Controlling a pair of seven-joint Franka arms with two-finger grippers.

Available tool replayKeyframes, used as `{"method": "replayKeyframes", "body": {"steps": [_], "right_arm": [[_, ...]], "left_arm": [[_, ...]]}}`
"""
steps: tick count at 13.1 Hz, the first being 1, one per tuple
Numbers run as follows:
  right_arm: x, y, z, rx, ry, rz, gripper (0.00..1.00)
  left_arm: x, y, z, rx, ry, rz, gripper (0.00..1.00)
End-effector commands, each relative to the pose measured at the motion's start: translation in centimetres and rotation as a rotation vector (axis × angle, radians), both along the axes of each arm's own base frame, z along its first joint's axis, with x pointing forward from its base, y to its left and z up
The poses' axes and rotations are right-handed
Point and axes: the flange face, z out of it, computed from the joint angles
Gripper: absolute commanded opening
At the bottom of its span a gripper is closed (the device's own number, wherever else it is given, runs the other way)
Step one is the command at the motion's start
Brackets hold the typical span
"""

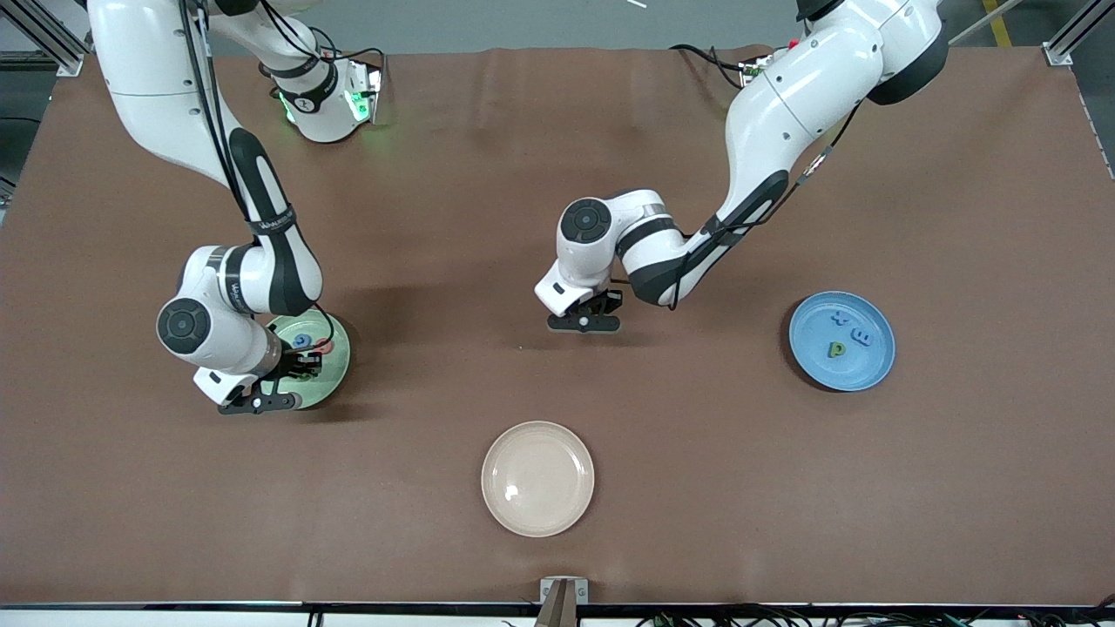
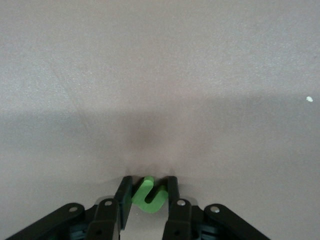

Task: Sort upper and lower case letters into plates
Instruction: 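Place the B on the green plate while the left gripper carries u to blue plate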

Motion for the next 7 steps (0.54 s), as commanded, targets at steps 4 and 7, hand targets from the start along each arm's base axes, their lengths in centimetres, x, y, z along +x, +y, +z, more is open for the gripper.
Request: {"method": "replayKeyframes", "body": {"steps": [4,7], "right_arm": [[-0.2,-0.4,-0.2,-0.005,-0.003,0.011,1.0],[-0.2,-0.3,0.2,-0.002,0.003,0.013,1.0]], "left_arm": [[1.2,1.3,2.8,0.032,0.062,0.03,0.09],[3.3,4.2,6.3,0.048,0.087,0.036,0.09]]}}
